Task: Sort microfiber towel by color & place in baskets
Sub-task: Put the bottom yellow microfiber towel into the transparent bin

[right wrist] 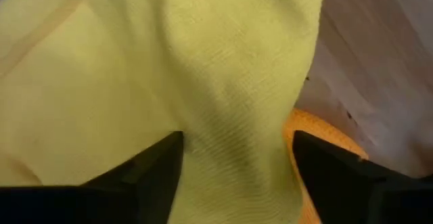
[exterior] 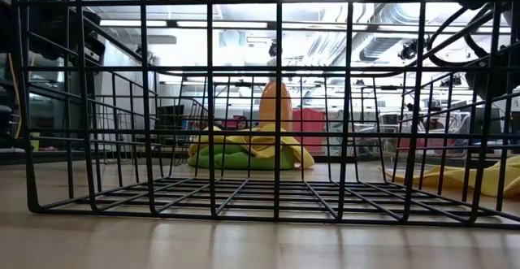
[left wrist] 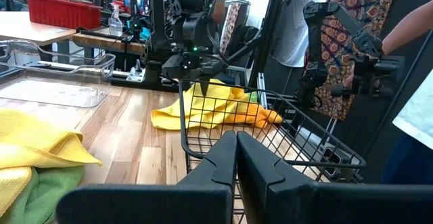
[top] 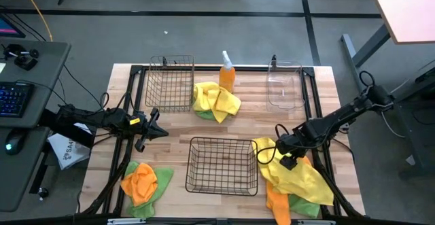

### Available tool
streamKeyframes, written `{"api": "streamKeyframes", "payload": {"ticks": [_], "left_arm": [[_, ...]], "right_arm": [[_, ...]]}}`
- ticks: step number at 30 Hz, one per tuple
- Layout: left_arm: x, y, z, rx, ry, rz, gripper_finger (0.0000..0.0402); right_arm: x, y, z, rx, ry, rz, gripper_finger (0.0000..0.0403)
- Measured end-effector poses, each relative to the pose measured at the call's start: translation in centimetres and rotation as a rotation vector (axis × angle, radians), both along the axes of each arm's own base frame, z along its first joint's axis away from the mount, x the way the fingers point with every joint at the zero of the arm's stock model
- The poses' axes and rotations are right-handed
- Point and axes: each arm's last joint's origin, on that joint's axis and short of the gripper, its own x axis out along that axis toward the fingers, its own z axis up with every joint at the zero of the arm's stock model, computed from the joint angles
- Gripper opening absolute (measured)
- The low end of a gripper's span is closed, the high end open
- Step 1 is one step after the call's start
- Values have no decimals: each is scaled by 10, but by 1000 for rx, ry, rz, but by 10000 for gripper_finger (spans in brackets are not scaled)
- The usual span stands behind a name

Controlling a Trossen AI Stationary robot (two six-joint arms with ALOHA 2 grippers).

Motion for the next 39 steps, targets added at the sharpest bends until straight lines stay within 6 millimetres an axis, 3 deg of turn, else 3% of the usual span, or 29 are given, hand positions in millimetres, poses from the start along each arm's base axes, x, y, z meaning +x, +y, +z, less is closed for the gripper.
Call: {"api": "streamKeyframes", "payload": {"ticks": [2,5,7,11,17,21,25,28,31,36,39], "left_arm": [[0,0,0,0,0,0,0],[0,0,0,0,0,-1,0],[0,0,0,0,0,0,0],[0,0,0,0,0,0,0],[0,0,0,0,0,0,0],[0,0,0,0,0,0,0],[0,0,0,0,0,0,0],[0,0,0,0,0,0,0],[0,0,0,0,0,0,0],[0,0,0,0,1,-1,0],[0,0,0,0,0,-1,0]], "right_arm": [[2,1,6,1,-1,7,196],[5,2,20,0,-10,42,64],[9,4,34,1,-33,76,20],[16,4,76,9,-89,161,11],[26,-4,178,-2,-424,328,6],[24,-18,242,-241,-729,302,4],[16,-40,279,-628,-854,152,2],[9,-60,288,-910,-780,35,1],[-1,-84,284,-1109,-601,-77,1],[-19,-120,264,-1222,-322,-229,1],[-21,-137,250,-1255,-293,-317,0]]}}
